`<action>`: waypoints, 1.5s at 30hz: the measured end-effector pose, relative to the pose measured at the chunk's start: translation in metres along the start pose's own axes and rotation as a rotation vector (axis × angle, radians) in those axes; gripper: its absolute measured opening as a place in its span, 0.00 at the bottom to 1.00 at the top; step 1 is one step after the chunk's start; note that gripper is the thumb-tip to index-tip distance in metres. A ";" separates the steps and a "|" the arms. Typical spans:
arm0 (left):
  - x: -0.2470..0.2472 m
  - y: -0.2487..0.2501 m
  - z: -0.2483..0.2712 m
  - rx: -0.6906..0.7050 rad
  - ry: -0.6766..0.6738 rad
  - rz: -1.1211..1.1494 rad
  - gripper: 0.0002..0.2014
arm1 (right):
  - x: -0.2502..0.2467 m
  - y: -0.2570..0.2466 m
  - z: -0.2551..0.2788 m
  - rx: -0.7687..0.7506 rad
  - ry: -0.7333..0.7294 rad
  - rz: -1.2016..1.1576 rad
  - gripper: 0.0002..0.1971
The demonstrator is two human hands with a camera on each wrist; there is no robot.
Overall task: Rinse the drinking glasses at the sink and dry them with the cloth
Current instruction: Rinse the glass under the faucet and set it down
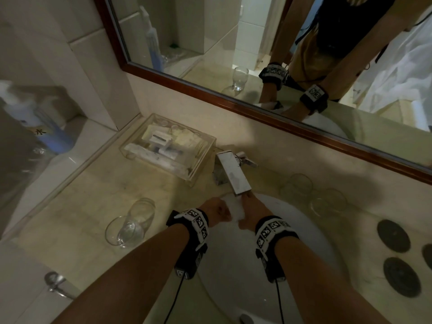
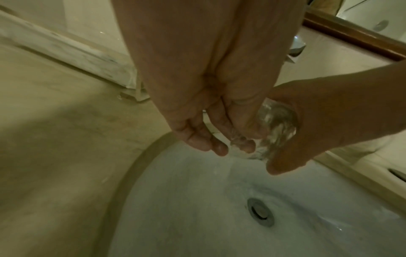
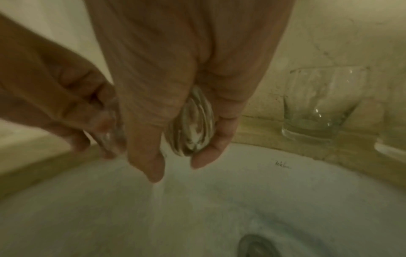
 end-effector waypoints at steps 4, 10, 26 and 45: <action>-0.003 0.002 0.000 0.024 0.035 0.021 0.10 | 0.002 0.003 0.000 0.006 -0.016 0.107 0.46; -0.006 -0.001 0.002 0.005 0.039 0.047 0.09 | 0.007 0.006 0.000 0.035 -0.046 0.122 0.47; -0.022 -0.016 0.008 -0.021 0.161 -0.109 0.19 | 0.022 0.024 0.008 0.211 0.217 -0.589 0.41; 0.001 -0.021 0.014 -0.021 0.124 -0.616 0.14 | 0.017 0.055 0.080 0.190 -0.185 0.171 0.40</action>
Point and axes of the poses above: each hand's wrist, its own z-axis away from the middle knuckle, its own x-axis out of the palm, y = z × x, the point moved 8 cm from there along -z, towards the middle knuckle, and after that the axes turned 14 degrees about -x, right-handed, at the moved point
